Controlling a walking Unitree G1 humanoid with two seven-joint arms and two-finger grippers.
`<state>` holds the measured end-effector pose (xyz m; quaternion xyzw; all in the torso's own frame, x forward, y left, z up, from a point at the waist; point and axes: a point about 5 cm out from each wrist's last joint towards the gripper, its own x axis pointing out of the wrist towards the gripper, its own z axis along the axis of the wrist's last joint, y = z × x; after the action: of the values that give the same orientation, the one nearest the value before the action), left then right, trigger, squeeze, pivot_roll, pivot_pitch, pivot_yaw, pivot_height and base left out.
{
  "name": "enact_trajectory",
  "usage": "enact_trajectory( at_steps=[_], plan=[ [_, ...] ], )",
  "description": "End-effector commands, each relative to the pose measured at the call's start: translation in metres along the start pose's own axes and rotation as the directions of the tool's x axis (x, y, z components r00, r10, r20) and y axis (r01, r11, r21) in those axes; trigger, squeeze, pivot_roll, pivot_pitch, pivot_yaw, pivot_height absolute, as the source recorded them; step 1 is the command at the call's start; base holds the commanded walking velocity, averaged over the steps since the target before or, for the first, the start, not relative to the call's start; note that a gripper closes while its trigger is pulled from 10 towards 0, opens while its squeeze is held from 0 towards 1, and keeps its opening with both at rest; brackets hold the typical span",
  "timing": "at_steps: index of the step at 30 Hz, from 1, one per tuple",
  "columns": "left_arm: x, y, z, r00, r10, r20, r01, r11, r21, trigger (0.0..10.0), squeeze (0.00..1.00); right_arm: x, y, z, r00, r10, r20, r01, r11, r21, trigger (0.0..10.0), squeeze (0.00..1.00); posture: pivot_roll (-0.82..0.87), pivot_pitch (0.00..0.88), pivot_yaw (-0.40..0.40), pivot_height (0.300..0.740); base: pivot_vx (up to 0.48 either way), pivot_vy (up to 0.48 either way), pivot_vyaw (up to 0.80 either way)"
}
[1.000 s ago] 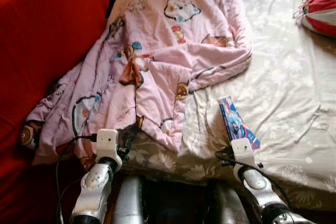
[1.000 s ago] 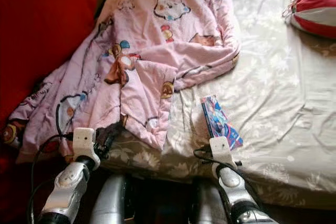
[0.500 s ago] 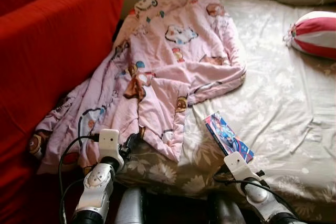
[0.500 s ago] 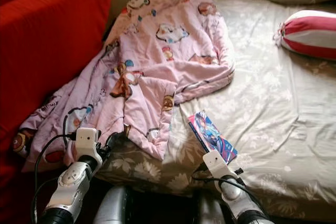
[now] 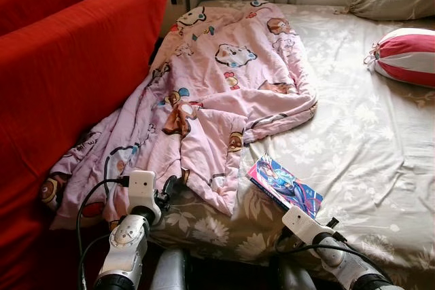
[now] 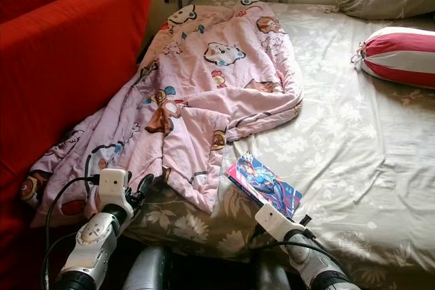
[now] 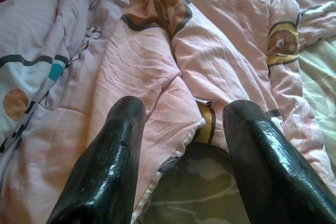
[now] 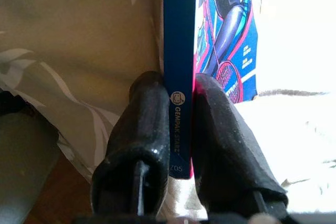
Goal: Clean up the room
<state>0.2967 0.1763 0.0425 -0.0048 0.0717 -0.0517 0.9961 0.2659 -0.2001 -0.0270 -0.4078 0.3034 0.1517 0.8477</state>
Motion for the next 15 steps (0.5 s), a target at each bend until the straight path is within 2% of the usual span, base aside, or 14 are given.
enact_trajectory(
  at_steps=[1, 8, 9, 10, 11, 12, 15],
  plan=[
    [-0.003, 0.001, -0.005, 1.000, 0.007, -0.014, -0.007, 1.000, -0.006, 10.0, 0.00, -0.004, 0.017, -0.011, 0.997, 0.068, -0.041, -0.069, 0.998, -0.009, 10.0, 0.00, 0.09, 0.082, 0.008, 0.622, 0.000, 0.000, 0.00],
    [-0.003, 0.000, -0.007, 1.000, 0.008, -0.016, -0.008, 1.000, -0.008, 10.0, 0.00, -0.004, 0.017, -0.011, 0.996, 0.078, -0.046, -0.077, 0.997, 0.011, 10.0, 0.00, 0.08, 0.079, 0.003, 0.622, 0.000, 0.000, 0.00],
    [-0.003, 0.000, -0.007, 1.000, 0.009, -0.015, -0.009, 1.000, -0.008, 10.0, 0.00, -0.004, 0.021, -0.011, 0.993, 0.111, -0.048, -0.111, 0.994, 0.015, 10.0, 0.04, 0.08, 0.079, 0.002, 0.622, 0.000, 0.000, 0.00],
    [-0.003, 0.001, -0.007, 1.000, 0.010, -0.015, -0.010, 1.000, -0.007, 10.0, 0.00, -0.004, 0.023, -0.011, 0.991, 0.122, -0.047, -0.121, 0.993, 0.010, 10.0, 0.65, 0.08, 0.079, 0.002, 0.622, 0.000, 0.000, 0.00],
    [-0.003, 0.001, -0.007, 1.000, 0.010, -0.014, -0.010, 1.000, -0.007, 10.0, 0.00, -0.004, 0.024, -0.011, 0.991, 0.125, -0.046, -0.125, 0.992, 0.003, 10.0, 0.65, 0.08, 0.081, 0.001, 0.622, 0.000, 0.000, 0.00],
    [-0.003, 0.001, -0.007, 1.000, 0.012, -0.013, -0.012, 1.000, -0.007, 10.0, 0.00, -0.004, 0.025, -0.011, 0.991, 0.127, -0.051, -0.127, 0.992, -0.002, 10.0, 0.00, 0.08, 0.081, 0.001, 0.622, 0.000, 0.000, 0.00],
    [-0.004, 0.002, -0.007, 1.000, 0.014, -0.012, -0.014, 1.000, -0.007, 10.0, 0.00, -0.004, 0.029, -0.011, 0.988, 0.146, -0.052, -0.145, 0.989, 0.010, 10.0, 0.00, 0.09, 0.084, 0.002, 0.622, 0.000, 0.000, 0.00]
  ],
)
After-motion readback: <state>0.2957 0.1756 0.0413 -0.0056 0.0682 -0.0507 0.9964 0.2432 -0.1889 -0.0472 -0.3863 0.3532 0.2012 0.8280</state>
